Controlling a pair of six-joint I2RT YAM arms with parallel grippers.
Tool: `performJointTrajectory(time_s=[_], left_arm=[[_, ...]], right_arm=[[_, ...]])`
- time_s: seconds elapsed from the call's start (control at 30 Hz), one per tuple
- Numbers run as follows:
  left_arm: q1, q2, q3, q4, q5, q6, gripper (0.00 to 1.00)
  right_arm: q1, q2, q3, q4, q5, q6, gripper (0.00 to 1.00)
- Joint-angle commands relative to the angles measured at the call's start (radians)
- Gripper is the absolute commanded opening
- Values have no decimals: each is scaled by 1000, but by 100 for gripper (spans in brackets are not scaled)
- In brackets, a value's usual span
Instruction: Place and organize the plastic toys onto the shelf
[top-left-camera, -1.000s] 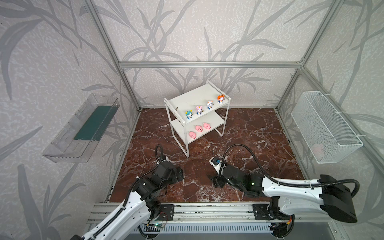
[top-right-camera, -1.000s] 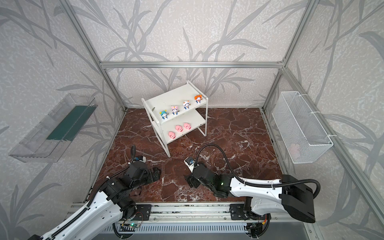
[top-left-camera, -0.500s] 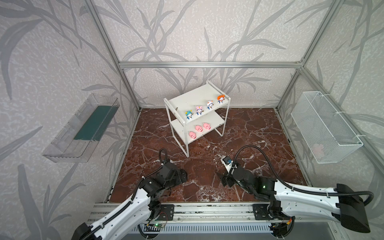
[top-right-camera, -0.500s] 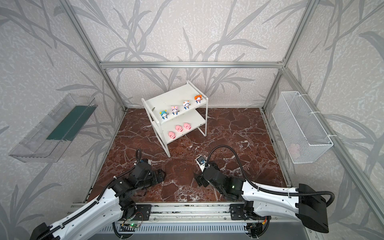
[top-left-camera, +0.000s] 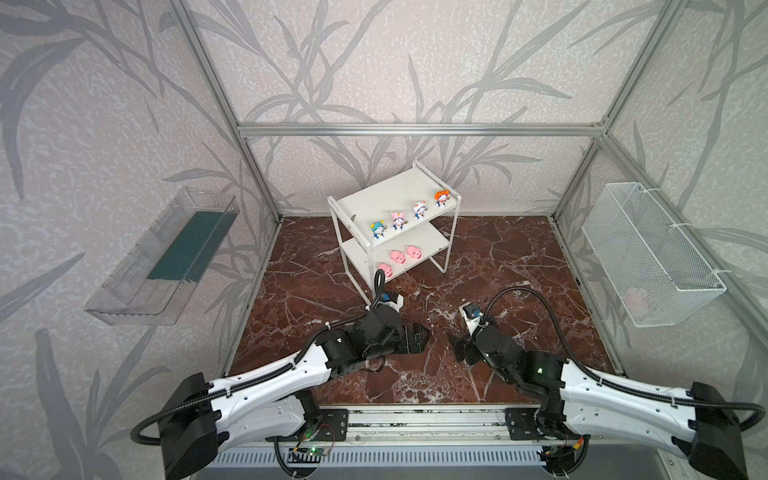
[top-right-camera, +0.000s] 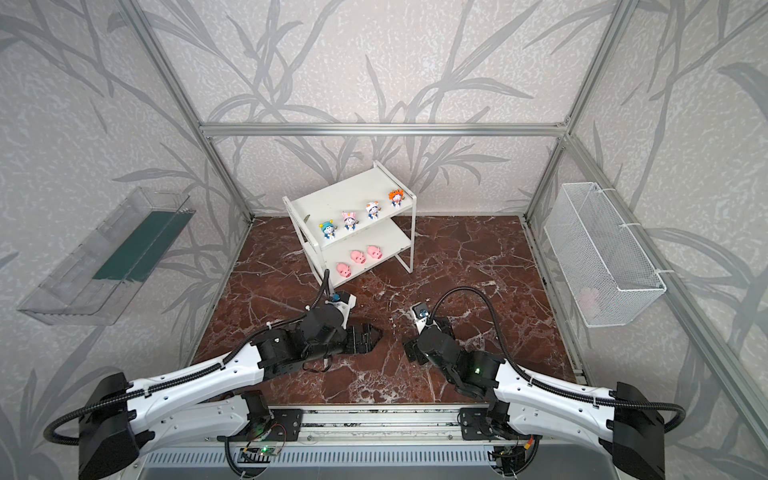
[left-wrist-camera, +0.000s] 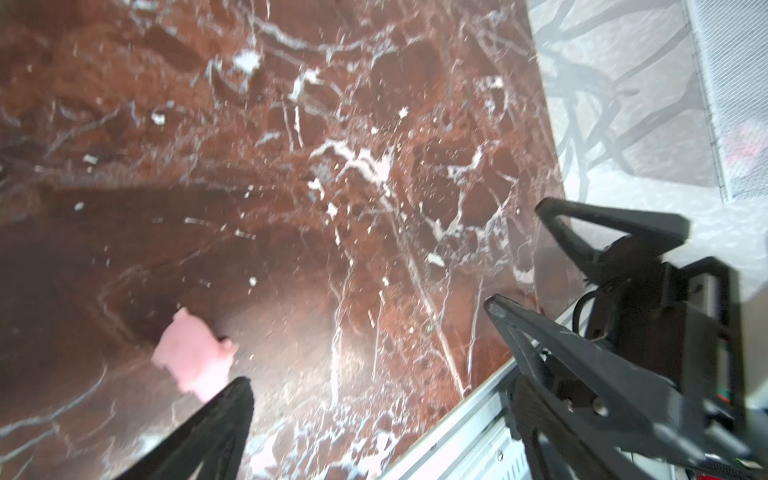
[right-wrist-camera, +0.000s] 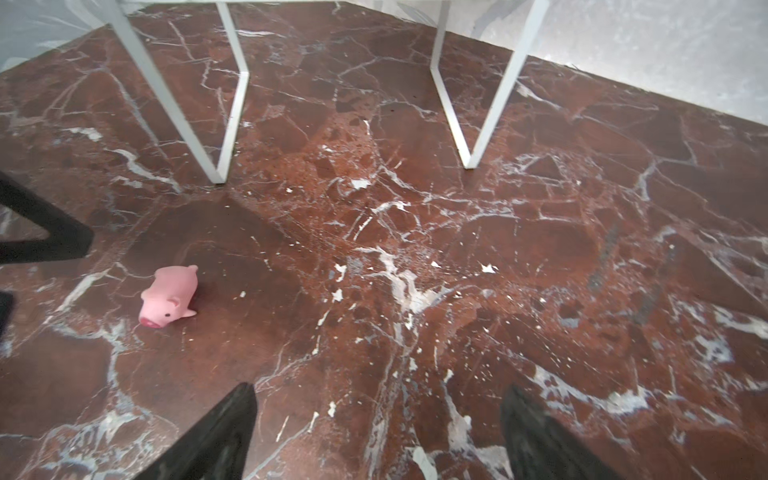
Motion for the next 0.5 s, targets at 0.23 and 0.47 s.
performJointTrajectory(time_s=[0.23, 0.47], left_arm=[[3, -111, -104, -61, -174, 25, 99], [35, -102, -134, -16, -116, 54, 99]], right_arm=[[-26, -16, -26, -7, -126, -27, 87], [-87, 165, 37, 28, -280, -36, 74]])
